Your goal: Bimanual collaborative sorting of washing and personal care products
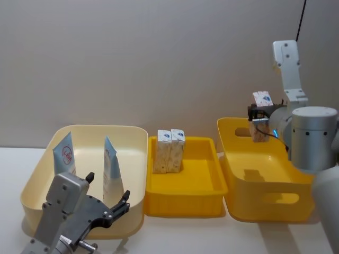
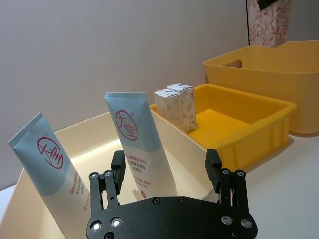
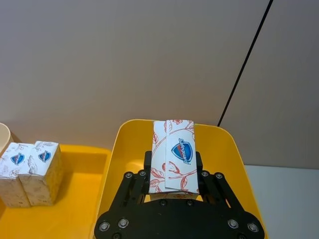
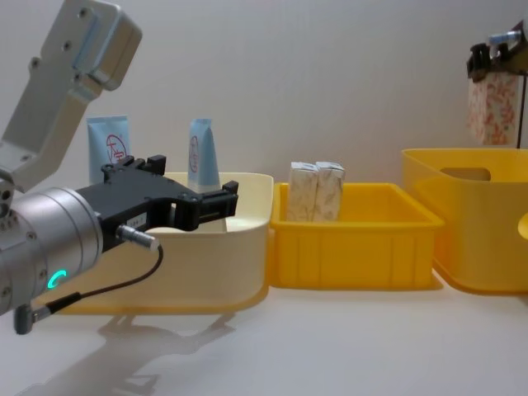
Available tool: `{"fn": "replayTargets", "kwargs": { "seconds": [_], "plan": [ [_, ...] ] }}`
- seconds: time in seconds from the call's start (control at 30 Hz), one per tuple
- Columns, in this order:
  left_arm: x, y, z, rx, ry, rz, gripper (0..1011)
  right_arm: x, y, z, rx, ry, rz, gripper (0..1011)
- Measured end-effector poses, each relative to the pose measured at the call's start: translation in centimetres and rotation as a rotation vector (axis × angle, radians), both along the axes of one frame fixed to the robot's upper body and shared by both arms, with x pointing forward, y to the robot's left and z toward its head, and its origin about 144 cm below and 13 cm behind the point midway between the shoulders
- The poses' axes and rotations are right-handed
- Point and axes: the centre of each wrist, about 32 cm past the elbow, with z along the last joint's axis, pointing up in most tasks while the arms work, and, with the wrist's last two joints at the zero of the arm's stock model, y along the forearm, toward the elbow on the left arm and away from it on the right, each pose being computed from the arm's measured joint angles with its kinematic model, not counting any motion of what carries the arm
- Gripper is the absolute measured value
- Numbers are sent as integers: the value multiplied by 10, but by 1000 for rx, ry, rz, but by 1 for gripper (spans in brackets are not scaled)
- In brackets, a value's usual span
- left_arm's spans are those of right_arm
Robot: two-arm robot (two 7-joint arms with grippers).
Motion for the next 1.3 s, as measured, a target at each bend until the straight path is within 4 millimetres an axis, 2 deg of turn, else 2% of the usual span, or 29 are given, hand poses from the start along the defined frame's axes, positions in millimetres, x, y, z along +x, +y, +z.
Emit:
{"fn": "replayTargets", "kwargs": {
  "seconds": [0.53,1.3],
  "plan": [
    [0,0,0,0,0,0,1002,9,-3,-5,15,129,-39,408],
    [0,0,0,0,0,0,1002,11,-4,-10,28,184,-50,408]
  ]
}}
